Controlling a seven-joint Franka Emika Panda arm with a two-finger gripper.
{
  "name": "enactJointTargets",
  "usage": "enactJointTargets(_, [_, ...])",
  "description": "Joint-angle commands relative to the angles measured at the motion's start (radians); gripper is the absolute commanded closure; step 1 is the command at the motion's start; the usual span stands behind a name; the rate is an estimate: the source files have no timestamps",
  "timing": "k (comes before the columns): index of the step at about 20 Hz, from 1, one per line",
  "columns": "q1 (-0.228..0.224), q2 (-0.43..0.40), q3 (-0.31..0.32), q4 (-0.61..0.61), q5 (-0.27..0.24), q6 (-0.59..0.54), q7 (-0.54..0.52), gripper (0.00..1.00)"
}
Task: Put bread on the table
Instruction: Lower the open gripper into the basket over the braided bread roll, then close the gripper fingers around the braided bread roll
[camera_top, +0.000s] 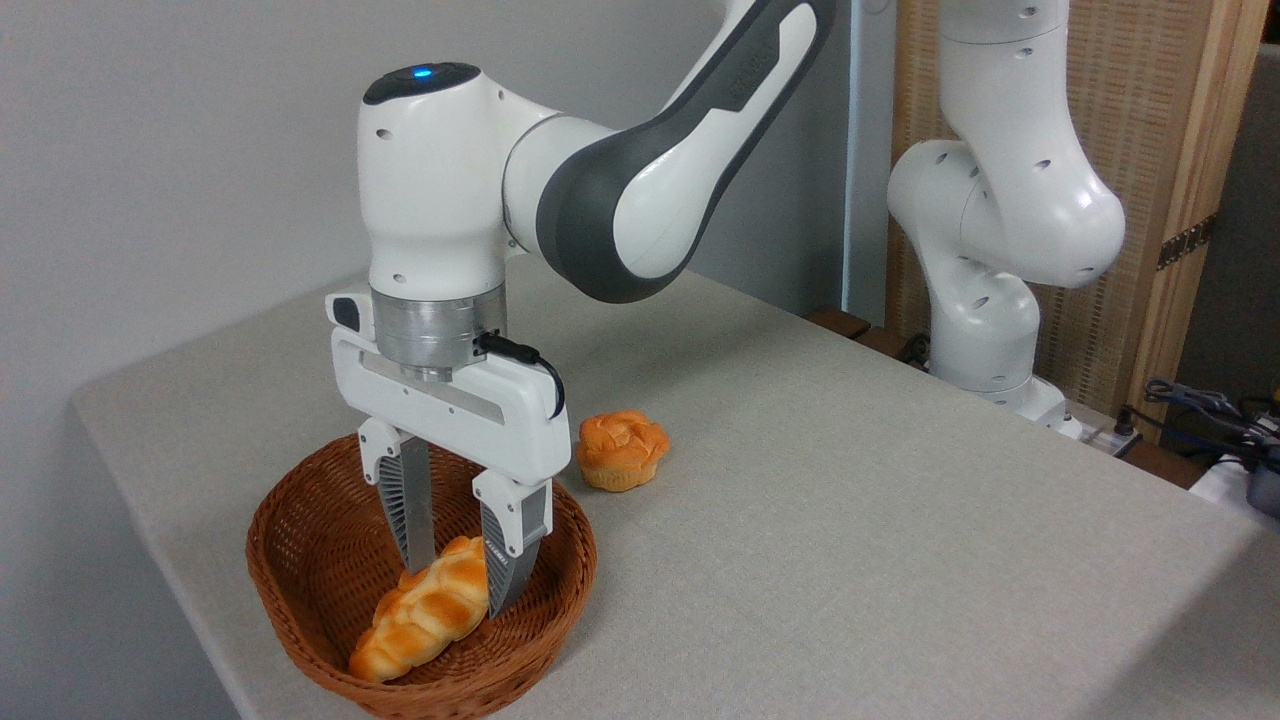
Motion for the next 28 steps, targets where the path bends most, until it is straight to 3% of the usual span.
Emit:
enactJointTargets(1, [-0.005,0.013,-0.001,-0.008,-0.037,0.069,-0.02,0.0])
enactJointTargets(11, [-0.008,0.028,-0.019,-0.008,-0.056,0.074,-0.019,0.0])
enactJointTargets(14, [-0.008,0.039,-0.021,-0.008,-0.054,0.075,-0.017,0.09])
enactJointTargets(19, [-0.01,0.039,-0.022,-0.005,-0.055,0.081,-0.017,0.07])
enactJointTargets(24, [-0.008,0.028,-0.015,0.006,-0.117,0.081,-0.016,0.05])
enactJointTargets(28, [-0.008,0.027,-0.015,0.009,-0.121,0.081,-0.016,0.04])
